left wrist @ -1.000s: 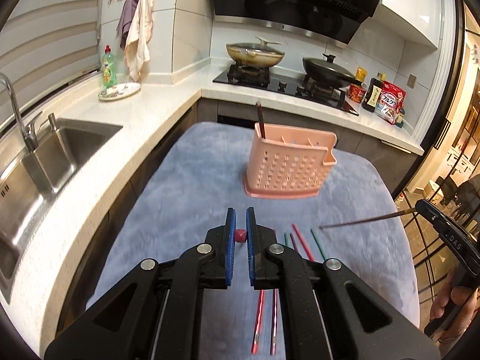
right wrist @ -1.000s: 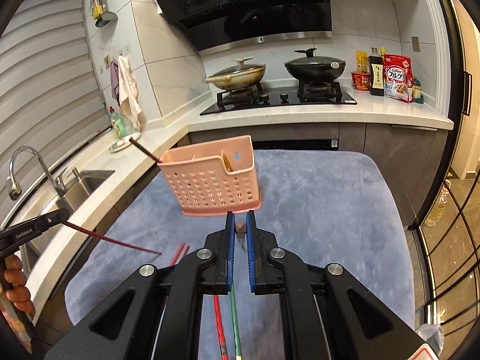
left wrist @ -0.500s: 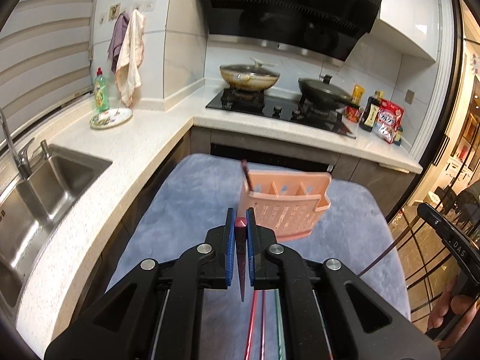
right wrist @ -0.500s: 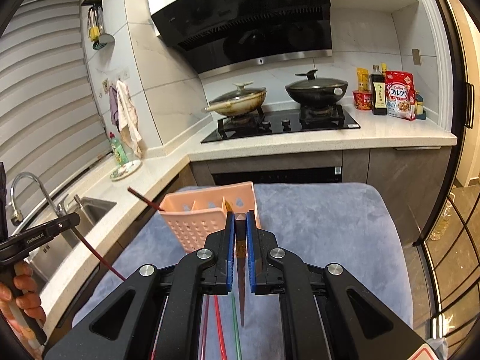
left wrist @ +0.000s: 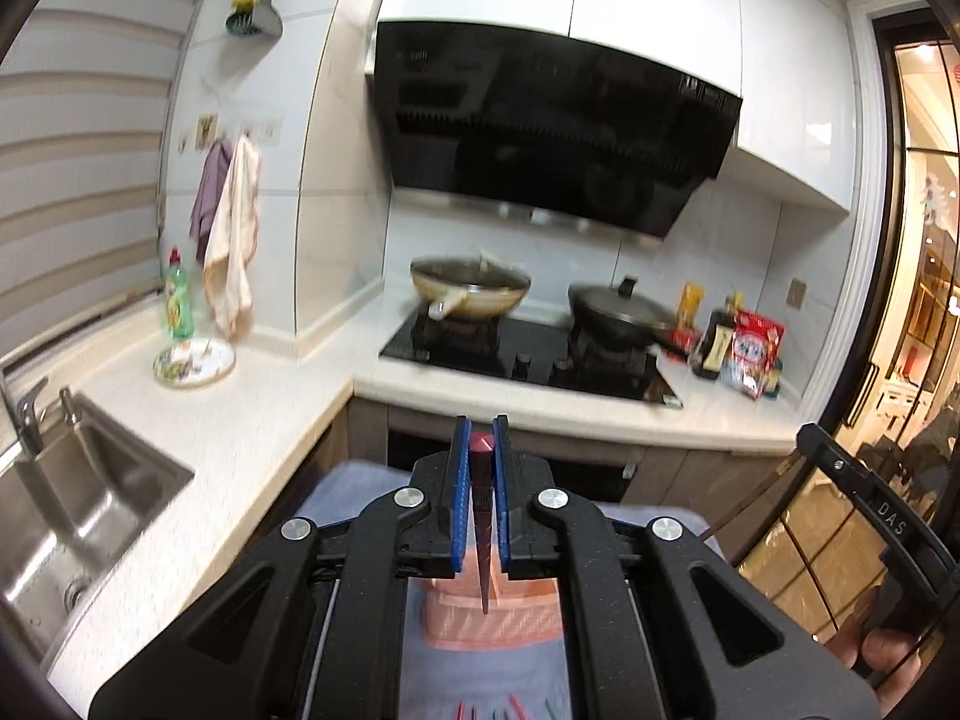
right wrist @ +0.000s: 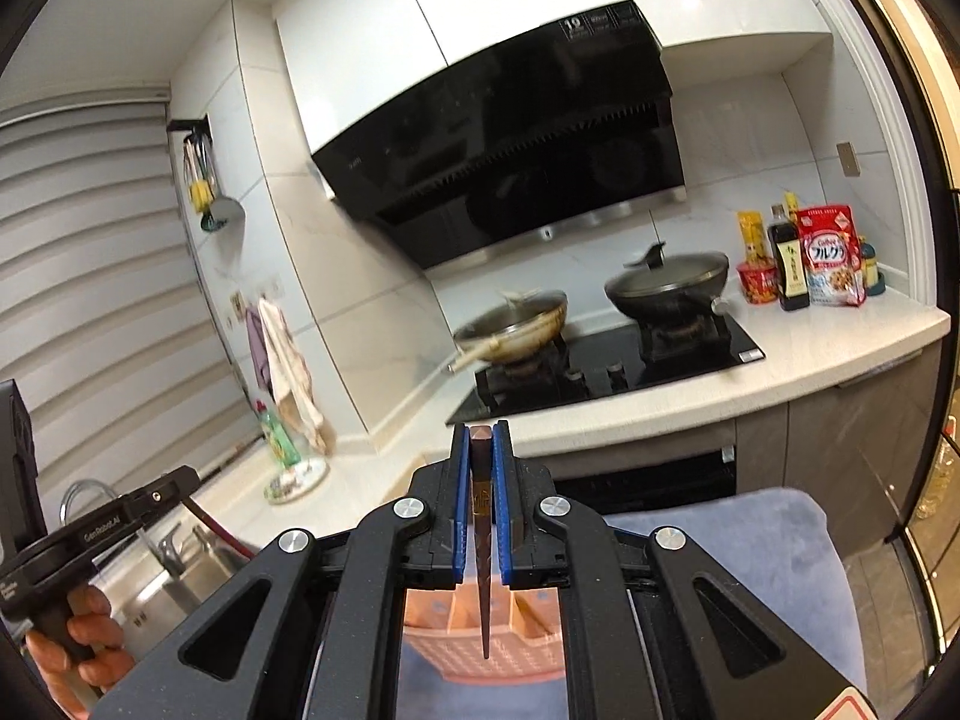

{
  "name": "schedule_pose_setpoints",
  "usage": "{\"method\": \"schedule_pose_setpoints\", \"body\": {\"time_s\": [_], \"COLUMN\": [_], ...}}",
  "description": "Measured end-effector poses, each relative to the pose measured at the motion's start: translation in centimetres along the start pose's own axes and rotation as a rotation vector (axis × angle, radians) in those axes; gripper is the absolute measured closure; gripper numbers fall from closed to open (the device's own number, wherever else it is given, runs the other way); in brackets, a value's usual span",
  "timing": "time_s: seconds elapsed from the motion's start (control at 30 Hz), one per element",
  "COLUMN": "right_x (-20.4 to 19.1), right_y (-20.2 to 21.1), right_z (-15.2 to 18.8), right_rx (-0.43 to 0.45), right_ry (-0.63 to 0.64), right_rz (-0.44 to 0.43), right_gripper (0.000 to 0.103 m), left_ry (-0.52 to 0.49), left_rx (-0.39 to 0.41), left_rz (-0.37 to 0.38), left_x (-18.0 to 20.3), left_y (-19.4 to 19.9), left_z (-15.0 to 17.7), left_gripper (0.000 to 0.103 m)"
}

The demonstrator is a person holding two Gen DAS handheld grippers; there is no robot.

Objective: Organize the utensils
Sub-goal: 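Lift both chopsticks and carry them above the pink holder, then insert both chopsticks into the pink holder and open both tools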

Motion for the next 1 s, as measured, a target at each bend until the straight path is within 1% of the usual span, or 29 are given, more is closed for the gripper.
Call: {"method": "schedule_pose_setpoints", "body": {"time_s": [0.07,0.17,0.27,0.4,0.53,0.7,0.8,0.87,0.93,1.0], "right_x": [-0.6,-1.5,-2.1,-2.2,-1.9,-1.8,-2.0,-2.1,-2.1,-2.1], "right_y": [-1.0,-2.8,-4.8,-7.1,-9.0,-10.2,-10.5,-10.3,-9.7,-9.3], "right_z": [-0.4,-0.1,1.1,3.5,5.3,7.0,7.7,7.8,7.7,7.5], "right_rx": [0.005,-0.010,-0.033,-0.085,-0.138,-0.187,-0.206,-0.201,-0.186,-0.177], "right_ry": [-0.003,-0.005,0.023,0.056,0.055,0.060,0.071,0.071,0.078,0.080], "right_rz": [-0.001,-0.018,-0.007,0.011,0.022,0.026,0.027,0.029,0.032,0.030], "right_gripper": [0.096,0.096,0.096,0.096,0.096,0.096,0.095,0.094,0.091,0.091], "left_ry": [-0.011,-0.018,-0.013,0.003,0.020,0.046,0.060,0.070,0.067,0.067], "left_rx": [0.015,0.006,-0.020,-0.042,-0.080,-0.122,-0.140,-0.143,-0.139,-0.138], "left_rz": [-0.006,-0.022,-0.030,-0.011,-0.017,-0.006,-0.017,-0.018,-0.023,-0.023], "left_x": [0.1,-0.1,-0.8,-1.7,-2.6,-3.1,-3.4,-3.6,-3.6,-3.5], "left_y": [-1.0,-3.0,-4.9,-6.7,-8.5,-9.7,-10.0,-9.8,-9.5,-9.2], "left_z": [-0.6,-0.4,0.5,1.9,3.1,4.4,5.0,5.2,5.2,5.2], "left_gripper": [0.096,0.096,0.096,0.096,0.096,0.096,0.096,0.096,0.096,0.095]}}
Point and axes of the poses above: each gripper's, at about its wrist camera, not at the fingertips, and y roughly against the way its jaws point, x to its right, z to its underside, the point moved 1 cm from there along -y, roughly the way its jaws point, and after that the axes turned 14 degrees about z, right-handed, at the moved point
